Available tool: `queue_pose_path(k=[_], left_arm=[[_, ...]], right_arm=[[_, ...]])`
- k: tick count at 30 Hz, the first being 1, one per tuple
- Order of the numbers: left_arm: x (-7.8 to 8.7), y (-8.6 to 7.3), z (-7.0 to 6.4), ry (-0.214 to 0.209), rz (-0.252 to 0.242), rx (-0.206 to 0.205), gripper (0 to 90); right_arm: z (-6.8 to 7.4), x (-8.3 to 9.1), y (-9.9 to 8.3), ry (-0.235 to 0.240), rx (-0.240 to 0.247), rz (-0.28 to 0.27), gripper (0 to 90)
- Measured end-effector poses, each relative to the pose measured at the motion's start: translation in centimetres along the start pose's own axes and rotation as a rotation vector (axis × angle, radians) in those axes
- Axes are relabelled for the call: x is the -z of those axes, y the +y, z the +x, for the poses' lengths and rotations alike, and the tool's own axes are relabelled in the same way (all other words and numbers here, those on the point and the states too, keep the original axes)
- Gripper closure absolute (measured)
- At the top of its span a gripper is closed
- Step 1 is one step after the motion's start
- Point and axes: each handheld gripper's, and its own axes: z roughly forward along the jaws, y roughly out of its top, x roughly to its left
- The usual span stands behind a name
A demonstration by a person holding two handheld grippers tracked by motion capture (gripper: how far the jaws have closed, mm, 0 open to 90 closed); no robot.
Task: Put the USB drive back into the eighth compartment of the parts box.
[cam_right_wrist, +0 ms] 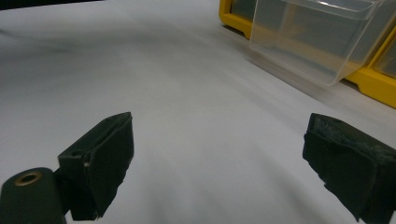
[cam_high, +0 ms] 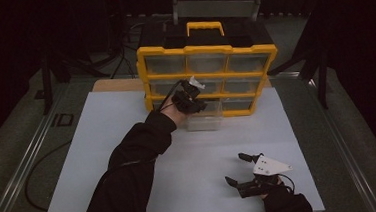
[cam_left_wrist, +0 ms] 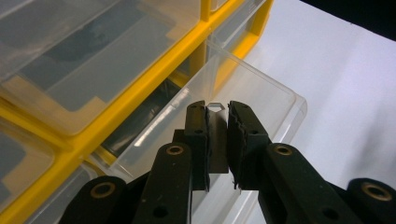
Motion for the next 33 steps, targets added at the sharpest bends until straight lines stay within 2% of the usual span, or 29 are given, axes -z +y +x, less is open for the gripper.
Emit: queue_pose_path(k=[5,9,11,14,18,21,22,25,26,29,31,33], left_arm=[[0.0,0.1,0.0,0.015,-0.005,0.002,79.9],[0.1,0.1,0.0,0.002,-0.014,0.012,79.2],[0.1,0.1,0.1,-0.001,-0.015,0.033,65.1],[0.3,0.2,0.1,-0.001,-0.023,0.041,53.3],[0.8,0.3,0.1,-0.002,-0.035,0.057,42.3],[1.1,0.3,-0.1,0.008,-0.042,0.054,36.0],[1.2,0.3,-0.1,-0.009,-0.039,0.064,34.0],[1.3,0.2,-0.1,-0.061,-0.015,0.053,20.1],[1.3,0.2,-0.2,-0.057,-0.014,0.05,15.0],[1.5,0.0,-0.2,-0.075,-0.017,0.048,8.9],[1.6,-0.1,-0.3,-0.066,-0.02,0.04,4.4],[1.7,-0.3,-0.3,-0.076,-0.026,0.031,1.7]], right_arm=[[0.1,0.0,0.0,0.001,-0.001,0.002,9.3],[0.1,0.0,0.0,0.001,0.0,0.002,9.2],[0.0,0.0,0.0,0.002,-0.001,0.004,9.3],[0.1,0.0,0.0,0.003,0.0,0.002,9.2],[0.1,-0.1,0.0,0.002,0.0,0.005,9.2],[0.1,-0.1,0.0,0.002,0.001,0.006,9.3],[0.1,-0.1,0.0,0.002,0.0,0.007,9.2],[0.1,-0.1,0.1,0.002,0.001,0.001,9.2],[0.1,-0.1,0.0,0.001,0.001,0.006,9.2],[0.1,-0.1,0.0,0.001,0.003,0.003,9.2],[0.1,-0.1,0.0,-0.001,0.004,0.006,9.2],[0.1,-0.1,0.0,-0.001,0.002,0.009,9.2]])
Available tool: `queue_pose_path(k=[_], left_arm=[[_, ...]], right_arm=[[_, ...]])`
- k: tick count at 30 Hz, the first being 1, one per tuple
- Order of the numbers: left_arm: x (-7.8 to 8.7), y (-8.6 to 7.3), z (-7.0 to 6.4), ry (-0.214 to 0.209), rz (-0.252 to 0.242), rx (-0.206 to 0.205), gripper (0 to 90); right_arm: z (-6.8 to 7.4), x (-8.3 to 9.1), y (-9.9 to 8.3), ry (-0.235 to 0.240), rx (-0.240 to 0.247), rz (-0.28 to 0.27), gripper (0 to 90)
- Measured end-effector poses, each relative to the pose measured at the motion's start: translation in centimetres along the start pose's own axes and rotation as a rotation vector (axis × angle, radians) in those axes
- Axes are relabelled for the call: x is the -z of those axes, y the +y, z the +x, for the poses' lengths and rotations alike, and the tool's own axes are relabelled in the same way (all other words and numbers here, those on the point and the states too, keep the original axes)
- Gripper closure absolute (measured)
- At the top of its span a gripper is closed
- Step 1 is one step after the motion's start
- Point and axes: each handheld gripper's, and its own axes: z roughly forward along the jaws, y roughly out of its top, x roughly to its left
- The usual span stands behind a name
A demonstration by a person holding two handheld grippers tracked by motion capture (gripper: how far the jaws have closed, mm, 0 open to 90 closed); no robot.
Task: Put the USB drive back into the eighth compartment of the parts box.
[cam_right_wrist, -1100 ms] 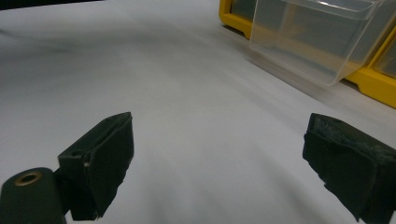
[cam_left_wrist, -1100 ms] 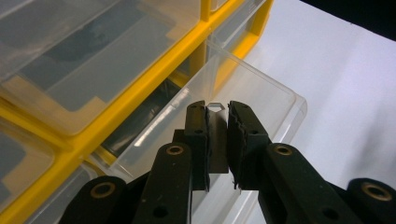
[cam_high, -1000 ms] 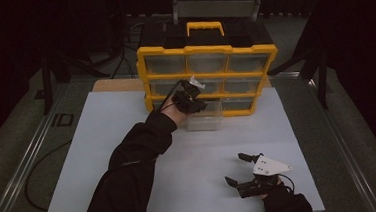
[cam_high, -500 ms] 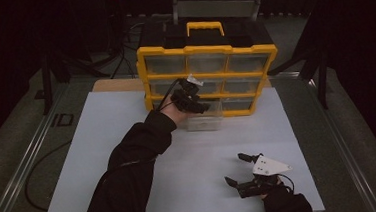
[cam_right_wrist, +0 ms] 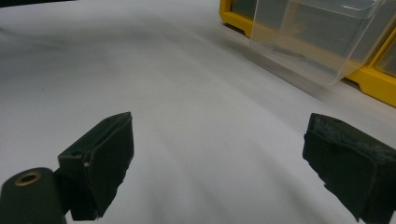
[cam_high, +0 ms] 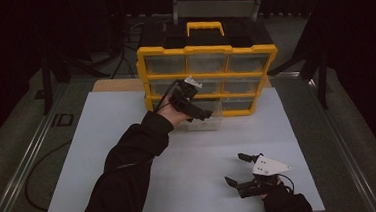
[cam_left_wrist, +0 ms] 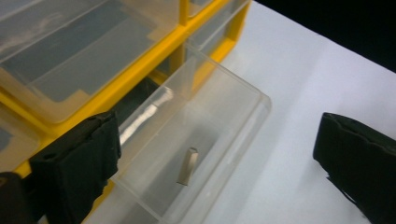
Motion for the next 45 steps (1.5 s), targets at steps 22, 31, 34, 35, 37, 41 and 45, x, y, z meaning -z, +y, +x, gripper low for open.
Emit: queue_pose_path(k=[22,31,34,35,37,41,45], left_arm=[[3.0,-1.8,-0.6,-0.066,-0.036,-0.067,0.3],[4.7,-3.3,-0.8,-0.064,-0.043,-0.085,0.3],[5.1,-3.8,-0.8,-0.068,-0.041,-0.088,0.3],[5.2,-4.0,-0.9,-0.063,-0.042,-0.092,0.3],[5.6,-4.4,-1.0,-0.064,-0.048,-0.094,0.3],[6.2,-5.0,-1.0,-0.052,-0.058,-0.09,0.3],[6.6,-5.5,-0.9,-0.051,-0.055,-0.086,0.3]], right_arm=[[0.0,-0.2,0.1,0.001,0.002,-0.006,9.2],[0.0,-0.2,0.1,0.001,0.003,-0.004,9.2],[0.0,-0.2,0.2,0.001,0.008,-0.005,9.3],[0.0,-0.2,0.1,0.0,0.008,-0.002,9.3],[0.0,-0.2,0.2,0.002,0.004,-0.004,9.3],[0.0,-0.2,0.1,0.002,0.006,-0.002,9.2],[0.1,-0.2,0.2,0.0,0.004,-0.007,9.3]])
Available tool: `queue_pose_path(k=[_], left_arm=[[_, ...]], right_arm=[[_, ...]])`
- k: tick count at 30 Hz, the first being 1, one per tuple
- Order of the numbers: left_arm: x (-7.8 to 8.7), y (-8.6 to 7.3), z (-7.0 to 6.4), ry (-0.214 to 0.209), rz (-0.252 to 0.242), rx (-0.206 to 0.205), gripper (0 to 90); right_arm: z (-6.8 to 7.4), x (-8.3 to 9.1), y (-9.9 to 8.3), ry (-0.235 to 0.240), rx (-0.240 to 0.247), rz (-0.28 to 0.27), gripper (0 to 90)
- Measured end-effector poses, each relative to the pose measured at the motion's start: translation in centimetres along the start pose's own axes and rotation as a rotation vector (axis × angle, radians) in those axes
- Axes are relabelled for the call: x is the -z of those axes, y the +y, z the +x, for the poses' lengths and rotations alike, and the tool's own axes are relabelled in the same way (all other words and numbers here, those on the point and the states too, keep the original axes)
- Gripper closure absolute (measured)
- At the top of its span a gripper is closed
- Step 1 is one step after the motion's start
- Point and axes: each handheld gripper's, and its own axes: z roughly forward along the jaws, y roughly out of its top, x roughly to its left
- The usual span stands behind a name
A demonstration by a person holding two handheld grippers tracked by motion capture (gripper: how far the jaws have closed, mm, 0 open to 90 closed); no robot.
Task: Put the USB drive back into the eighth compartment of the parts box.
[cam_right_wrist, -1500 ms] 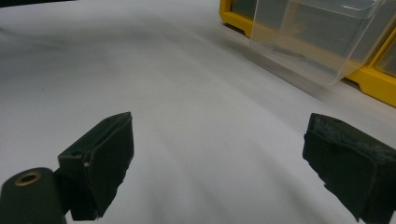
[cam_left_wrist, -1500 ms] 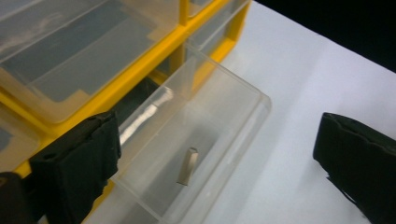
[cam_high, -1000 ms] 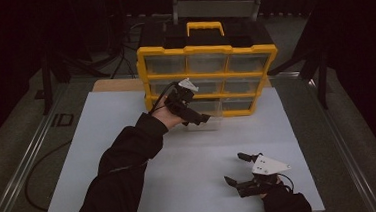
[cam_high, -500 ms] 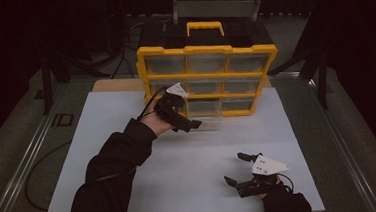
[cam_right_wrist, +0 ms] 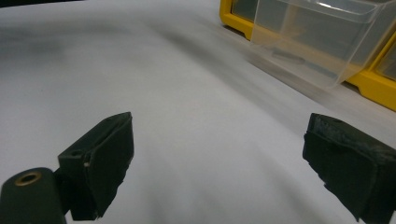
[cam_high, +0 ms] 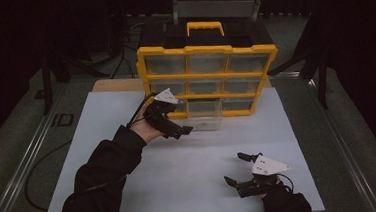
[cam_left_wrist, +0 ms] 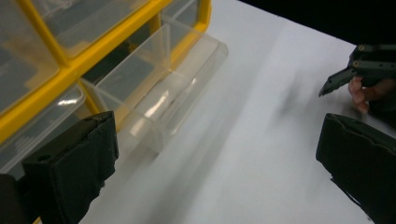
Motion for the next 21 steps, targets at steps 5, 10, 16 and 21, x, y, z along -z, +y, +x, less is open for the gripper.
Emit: queue_pose_path(k=[5,10,16,21], left_arm=[[0.8,-1.2,-0.1,0.002,0.011,-0.009,0.3],[1.5,-2.2,0.0,0.014,0.001,-0.013,0.2],[2.4,-3.5,0.0,0.017,0.0,-0.013,0.3],[3.1,-4.6,-0.1,0.024,-0.006,-0.009,0.2]], right_arm=[[0.0,0.0,0.0,0.0,0.001,0.001,9.2],[0.0,0.0,0.0,-0.001,0.004,0.002,9.2],[0.0,-0.1,-0.1,-0.001,0.002,0.003,9.2],[0.0,-0.1,-0.1,-0.001,0.001,0.004,9.2]])
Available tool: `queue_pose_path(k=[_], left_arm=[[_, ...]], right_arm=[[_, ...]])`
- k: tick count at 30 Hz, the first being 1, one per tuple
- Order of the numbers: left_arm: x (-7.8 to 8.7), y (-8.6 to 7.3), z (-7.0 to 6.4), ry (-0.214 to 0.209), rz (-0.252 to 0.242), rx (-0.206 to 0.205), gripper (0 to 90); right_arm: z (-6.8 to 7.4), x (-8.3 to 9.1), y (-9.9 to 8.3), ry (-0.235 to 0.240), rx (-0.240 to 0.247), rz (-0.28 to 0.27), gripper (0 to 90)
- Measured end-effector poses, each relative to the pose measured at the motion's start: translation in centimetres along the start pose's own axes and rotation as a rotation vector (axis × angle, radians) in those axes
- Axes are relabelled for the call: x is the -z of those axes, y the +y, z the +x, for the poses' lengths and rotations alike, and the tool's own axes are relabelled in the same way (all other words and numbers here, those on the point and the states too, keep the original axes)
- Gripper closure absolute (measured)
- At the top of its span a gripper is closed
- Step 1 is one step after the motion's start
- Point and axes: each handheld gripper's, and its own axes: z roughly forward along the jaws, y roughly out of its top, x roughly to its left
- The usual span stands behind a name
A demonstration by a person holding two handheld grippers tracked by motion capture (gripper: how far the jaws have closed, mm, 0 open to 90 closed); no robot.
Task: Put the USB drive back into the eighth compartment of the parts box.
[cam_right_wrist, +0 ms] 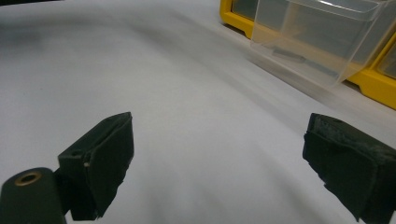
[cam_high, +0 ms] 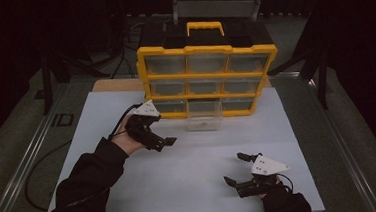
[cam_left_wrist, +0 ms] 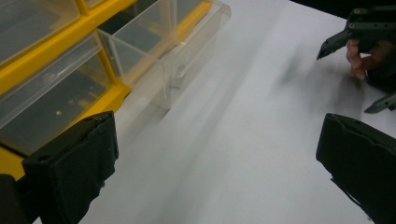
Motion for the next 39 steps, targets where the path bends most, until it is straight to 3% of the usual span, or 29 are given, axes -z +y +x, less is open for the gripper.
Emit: queue_pose_path(k=[16,26,39], left_arm=[[3.2,-3.5,-0.1,0.024,-0.016,0.03,0.3],[4.8,-6.4,-0.3,0.061,-0.023,0.058,0.3],[6.6,-10.1,-1.5,0.095,-0.031,0.078,0.3]], right_arm=[[0.0,-0.2,0.0,0.0,0.007,0.007,9.2],[0.0,-0.2,0.0,-0.004,0.006,0.009,9.2],[0.1,-0.3,0.0,-0.001,0.009,0.015,9.2]])
